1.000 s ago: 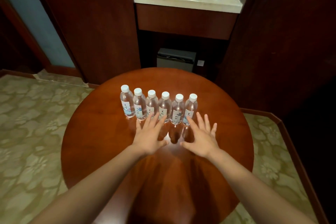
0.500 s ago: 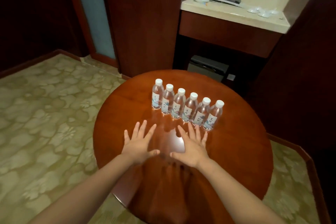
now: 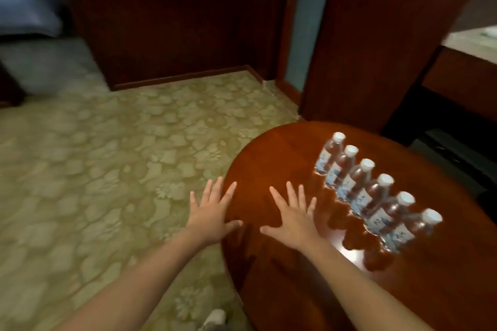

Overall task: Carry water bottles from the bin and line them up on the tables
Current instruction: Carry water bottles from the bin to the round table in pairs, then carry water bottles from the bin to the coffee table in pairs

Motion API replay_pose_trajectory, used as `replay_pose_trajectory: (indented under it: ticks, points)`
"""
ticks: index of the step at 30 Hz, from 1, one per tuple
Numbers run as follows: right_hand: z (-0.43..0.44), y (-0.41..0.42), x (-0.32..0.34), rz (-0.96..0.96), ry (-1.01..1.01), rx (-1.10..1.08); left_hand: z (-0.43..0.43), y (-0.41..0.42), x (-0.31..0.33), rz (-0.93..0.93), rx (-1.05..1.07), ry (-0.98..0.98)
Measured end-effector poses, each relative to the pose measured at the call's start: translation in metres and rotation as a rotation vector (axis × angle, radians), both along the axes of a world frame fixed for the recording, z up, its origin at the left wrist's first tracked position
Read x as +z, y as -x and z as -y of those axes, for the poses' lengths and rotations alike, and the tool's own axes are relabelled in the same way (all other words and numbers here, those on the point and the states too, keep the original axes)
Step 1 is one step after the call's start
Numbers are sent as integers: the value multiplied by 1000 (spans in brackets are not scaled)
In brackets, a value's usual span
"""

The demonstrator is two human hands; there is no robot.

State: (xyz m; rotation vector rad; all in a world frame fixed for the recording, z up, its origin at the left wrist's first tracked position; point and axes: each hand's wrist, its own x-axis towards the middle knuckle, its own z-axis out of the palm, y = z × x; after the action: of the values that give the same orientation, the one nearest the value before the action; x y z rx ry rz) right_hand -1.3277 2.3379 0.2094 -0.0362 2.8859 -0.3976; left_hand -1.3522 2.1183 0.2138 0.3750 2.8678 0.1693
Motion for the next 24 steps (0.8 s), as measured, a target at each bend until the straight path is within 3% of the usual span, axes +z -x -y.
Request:
replay_pose_trajectory:
  ticks: [13,24]
  points:
    - [194,9,11,85,-8,579,172,-130,14,37,639,-2]
    - [432,-47,7,41,-14,919,350,-252,12,3,983,6]
